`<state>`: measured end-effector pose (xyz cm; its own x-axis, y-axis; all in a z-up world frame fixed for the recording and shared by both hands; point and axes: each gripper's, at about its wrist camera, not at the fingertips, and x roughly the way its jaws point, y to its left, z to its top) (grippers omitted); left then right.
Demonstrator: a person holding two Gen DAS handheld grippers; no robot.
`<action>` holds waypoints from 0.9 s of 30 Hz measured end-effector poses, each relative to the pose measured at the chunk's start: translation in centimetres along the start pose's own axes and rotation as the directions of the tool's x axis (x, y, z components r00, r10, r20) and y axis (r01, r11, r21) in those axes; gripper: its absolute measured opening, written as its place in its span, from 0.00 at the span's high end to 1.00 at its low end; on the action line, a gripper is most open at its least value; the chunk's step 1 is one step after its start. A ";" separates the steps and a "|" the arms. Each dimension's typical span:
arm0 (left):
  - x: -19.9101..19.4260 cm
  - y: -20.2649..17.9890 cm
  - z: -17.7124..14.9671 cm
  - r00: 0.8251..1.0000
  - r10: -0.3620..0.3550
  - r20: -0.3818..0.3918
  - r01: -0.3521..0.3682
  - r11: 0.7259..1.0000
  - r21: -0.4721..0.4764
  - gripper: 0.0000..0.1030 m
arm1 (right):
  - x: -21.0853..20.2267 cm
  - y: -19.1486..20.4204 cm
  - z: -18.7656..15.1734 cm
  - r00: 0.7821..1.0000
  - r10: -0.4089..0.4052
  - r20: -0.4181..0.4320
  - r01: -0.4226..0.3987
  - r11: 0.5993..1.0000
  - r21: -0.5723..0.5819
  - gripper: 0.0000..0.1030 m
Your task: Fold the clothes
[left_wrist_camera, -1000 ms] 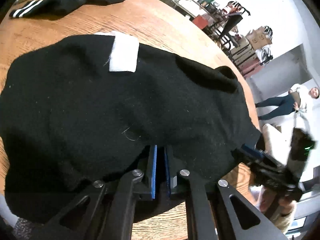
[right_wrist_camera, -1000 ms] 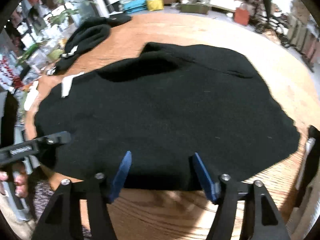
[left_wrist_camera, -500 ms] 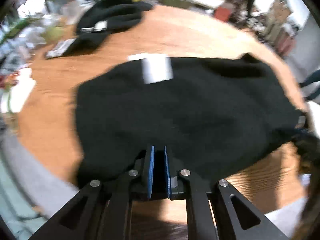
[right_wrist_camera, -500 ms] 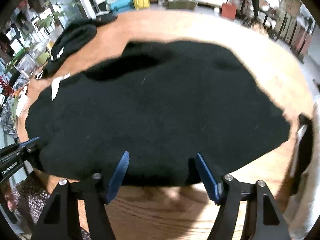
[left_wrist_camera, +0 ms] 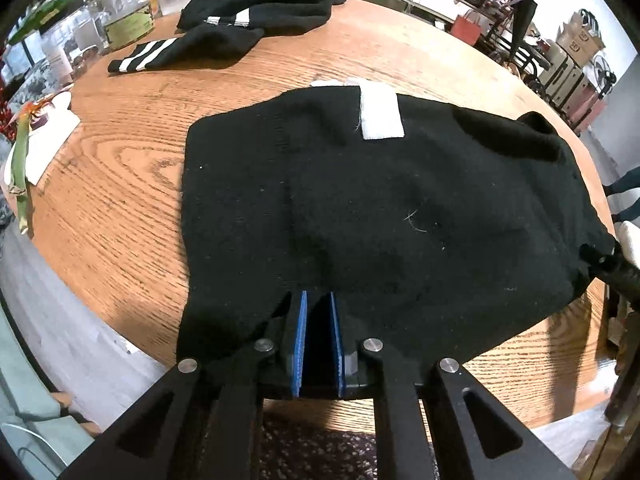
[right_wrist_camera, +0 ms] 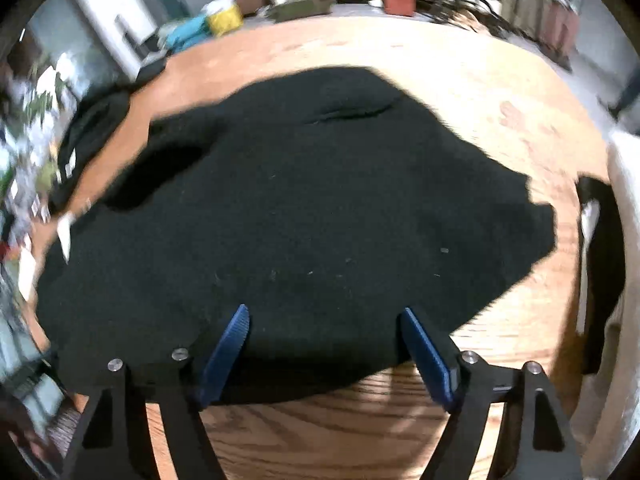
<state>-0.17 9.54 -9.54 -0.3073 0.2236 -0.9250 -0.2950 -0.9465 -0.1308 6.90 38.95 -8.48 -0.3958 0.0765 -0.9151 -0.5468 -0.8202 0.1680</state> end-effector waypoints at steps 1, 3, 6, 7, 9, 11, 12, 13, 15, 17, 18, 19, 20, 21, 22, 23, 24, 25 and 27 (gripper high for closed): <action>0.0 -0.1 0.1 1.000 0.000 0.004 0.000 1.000 -0.001 0.88 | -0.1 -0.6 0.2 1.000 -0.004 0.009 0.004 1.000 0.029 0.20; 0.0 -0.3 0.2 1.000 0.003 0.010 -0.003 1.000 -0.002 0.88 | -0.2 -1.7 0.5 1.000 -0.022 0.017 0.021 0.997 0.081 0.20; 0.1 -0.5 0.4 1.000 0.005 0.019 -0.005 1.000 -0.007 0.88 | 0.3 -2.5 0.7 1.000 -0.012 0.015 0.010 0.990 0.142 0.20; 0.1 -0.6 0.5 1.000 0.005 0.021 -0.004 1.000 -0.009 0.88 | 0.6 -2.8 0.8 1.000 -0.018 0.014 0.016 0.987 0.158 0.20; 0.2 -0.8 0.7 1.000 0.004 0.028 -0.004 1.000 -0.010 0.88 | 1.1 -3.3 1.3 0.999 -0.046 0.019 0.041 0.980 0.193 0.20; 0.5 -1.6 0.7 0.999 0.004 0.034 -0.004 1.000 -0.010 0.88 | 1.4 -4.4 1.8 0.999 -0.042 0.022 0.036 0.970 0.241 0.20; 0.5 -1.7 0.8 0.999 0.005 0.035 -0.004 1.000 -0.011 0.88 | 1.7 -4.8 1.9 0.999 -0.028 0.023 0.021 0.963 0.270 0.19; 0.5 -1.9 0.9 0.999 0.006 0.036 -0.005 1.000 -0.011 0.88 | 1.8 -5.1 2.1 0.999 -0.013 0.032 0.003 0.957 0.289 0.18; 1.0 -2.9 0.7 0.999 0.008 0.037 -0.008 1.000 -0.012 0.88 | 2.0 -5.4 2.4 0.998 0.024 0.050 -0.039 0.949 0.312 0.19; 0.9 -3.0 0.8 0.999 0.008 0.035 -0.007 1.000 -0.020 0.88 | 2.3 -5.3 2.8 0.997 0.054 0.057 -0.070 0.944 0.324 0.19; 0.5 -2.4 0.4 0.999 0.005 0.032 -0.004 0.999 -0.033 0.88 | 2.5 -5.1 3.0 0.996 0.069 0.058 -0.084 0.941 0.327 0.19; 0.0 -1.7 0.0 1.000 0.001 0.026 0.000 0.999 -0.053 0.88 | 2.6 -4.9 3.3 0.995 0.086 0.058 -0.100 0.939 0.329 0.19; -0.7 -1.1 -0.2 1.000 -0.006 0.024 0.008 0.997 -0.078 0.88 | 2.8 -4.4 3.5 0.993 0.098 0.061 -0.112 0.937 0.330 0.19; -1.2 -1.4 0.2 0.999 -0.016 0.037 0.019 0.996 -0.087 0.88 | 3.1 -3.9 3.7 0.992 0.108 0.065 -0.123 0.936 0.331 0.19; -1.7 -1.6 0.6 0.998 -0.025 0.050 0.029 0.995 -0.096 0.88 | 3.3 -3.4 3.8 0.991 0.118 0.070 -0.134 0.934 0.332 0.19; -2.4 -2.1 1.0 0.997 -0.034 0.069 0.041 0.995 -0.092 0.88 | 3.4 -3.1 3.9 0.991 0.112 0.075 -0.131 0.934 0.333 0.19; -3.3 -3.4 1.6 0.994 -0.043 0.097 0.048 0.997 -0.053 0.88 | 3.5 -2.9 3.9 0.992 0.099 0.080 -0.120 0.935 0.334 0.19; -3.9 -4.9 2.3 0.993 -0.044 0.114 0.044 0.999 -0.001 0.88 | 3.3 -3.1 3.9 0.992 0.090 0.083 -0.113 0.935 0.335 0.19; -3.8 -7.8 3.5 0.993 -0.031 0.117 0.020 0.995 0.095 0.86 | 2.8 -3.5 4.4 0.991 0.096 0.088 -0.121 0.931 0.344 0.19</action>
<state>0.14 16.89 -3.73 -0.4016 0.2788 -0.8724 -0.3854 -0.9155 -0.1152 4.46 44.48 -10.06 -0.5102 0.0470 -0.8588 -0.7152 -0.5777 0.3933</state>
